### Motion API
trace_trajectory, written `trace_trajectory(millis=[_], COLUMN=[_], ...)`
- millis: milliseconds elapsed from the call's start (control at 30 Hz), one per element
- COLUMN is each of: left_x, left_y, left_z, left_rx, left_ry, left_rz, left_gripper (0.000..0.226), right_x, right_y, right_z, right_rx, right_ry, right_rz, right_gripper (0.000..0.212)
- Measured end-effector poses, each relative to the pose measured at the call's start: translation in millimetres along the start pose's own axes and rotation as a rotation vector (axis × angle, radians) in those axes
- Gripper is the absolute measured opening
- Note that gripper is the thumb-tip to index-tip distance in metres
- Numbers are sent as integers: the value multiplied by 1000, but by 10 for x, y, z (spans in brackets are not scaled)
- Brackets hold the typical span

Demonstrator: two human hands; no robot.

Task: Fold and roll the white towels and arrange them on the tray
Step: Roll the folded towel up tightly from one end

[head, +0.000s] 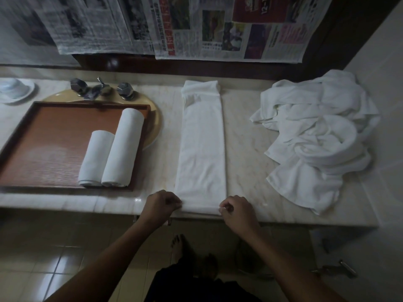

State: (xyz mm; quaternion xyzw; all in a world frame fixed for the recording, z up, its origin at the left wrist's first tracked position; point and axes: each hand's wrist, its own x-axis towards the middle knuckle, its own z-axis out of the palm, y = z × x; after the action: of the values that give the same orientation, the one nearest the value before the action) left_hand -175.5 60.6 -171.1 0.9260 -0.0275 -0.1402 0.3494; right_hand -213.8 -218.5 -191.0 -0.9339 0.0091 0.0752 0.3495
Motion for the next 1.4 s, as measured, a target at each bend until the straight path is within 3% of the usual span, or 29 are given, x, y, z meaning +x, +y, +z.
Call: trace_trajectory(millis=[67,167,233,500,667,800,900,1100,1267,1400], left_x=[-14,-103,-182,-249,-211,-151,-133,-59,1,0], left_y=[43,106,110,86,134,110,166,146,116,115], left_z=[48,190,284,332,238,213,152,-7,4,73], left_rx=[68,257,389,690,748,647,363,63,-43,-35], left_ry=[51,23,-2,-13,-16,-30,-19,-24,-38,101], left_rz=[31,294,415,542,605,514,351,6,-122,-115], left_gripper=[6,22,38,45,43,39,30,21,22,19], right_x=[-3,-47,-89,-86,-65,-40,-21,132,195,195], right_y=[-48,-138,-162,-166,-173,-165,-180,-120,-123,-158], right_z=[51,140,205,189,176,147,67,-87,-133,-122], right_rx=[-42,-131,-196,-367,-443,-446,-355,-39,91,50], right_ry=[37,21,8,-70,-76,-105,-157,-259,-177,-88], right_rz=[-84,-258,-328,-427,-449,-419,-347,-22,52,62], right_gripper=[9,29,31,34,35,36,42,32,21,16])
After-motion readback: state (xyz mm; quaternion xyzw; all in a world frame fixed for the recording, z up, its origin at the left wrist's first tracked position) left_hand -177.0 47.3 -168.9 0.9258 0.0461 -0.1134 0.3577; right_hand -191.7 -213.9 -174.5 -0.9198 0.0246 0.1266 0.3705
